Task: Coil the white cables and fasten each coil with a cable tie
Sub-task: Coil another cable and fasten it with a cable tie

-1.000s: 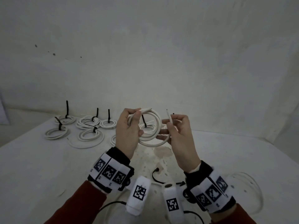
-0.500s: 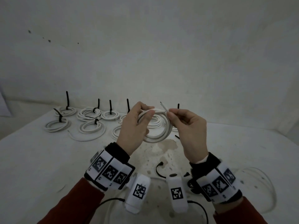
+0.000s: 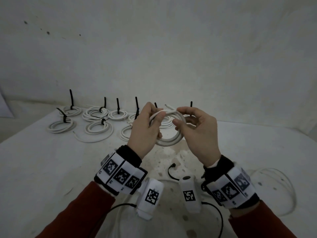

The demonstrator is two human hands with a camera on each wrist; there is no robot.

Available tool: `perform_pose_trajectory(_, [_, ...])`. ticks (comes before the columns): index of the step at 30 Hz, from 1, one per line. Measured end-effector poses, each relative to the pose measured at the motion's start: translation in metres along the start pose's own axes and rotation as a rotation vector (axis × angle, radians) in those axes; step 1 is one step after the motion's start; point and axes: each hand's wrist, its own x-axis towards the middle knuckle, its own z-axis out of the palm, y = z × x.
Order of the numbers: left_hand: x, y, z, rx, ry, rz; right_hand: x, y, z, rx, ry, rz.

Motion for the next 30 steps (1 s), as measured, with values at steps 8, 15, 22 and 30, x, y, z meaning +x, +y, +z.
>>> perform_pose_trajectory(8, [0.002,0.005,-0.008,0.134,-0.137,0.167,0.004,-0.003,-0.006,-0.026,-0.039,-0.081])
perform_pose_trajectory(15, [0.001,-0.001,-0.003,0.125,-0.059,0.154,0.004,0.003,-0.007,-0.020,-0.028,-0.095])
perform_pose_trajectory(22, [-0.002,-0.013,0.005,0.128,-0.021,0.132,0.003,0.009,-0.010,-0.004,-0.029,-0.012])
perform_pose_trajectory(30, [0.011,-0.029,-0.015,0.243,0.090,0.080,0.008,0.037,-0.014,-0.722,-0.441,0.412])
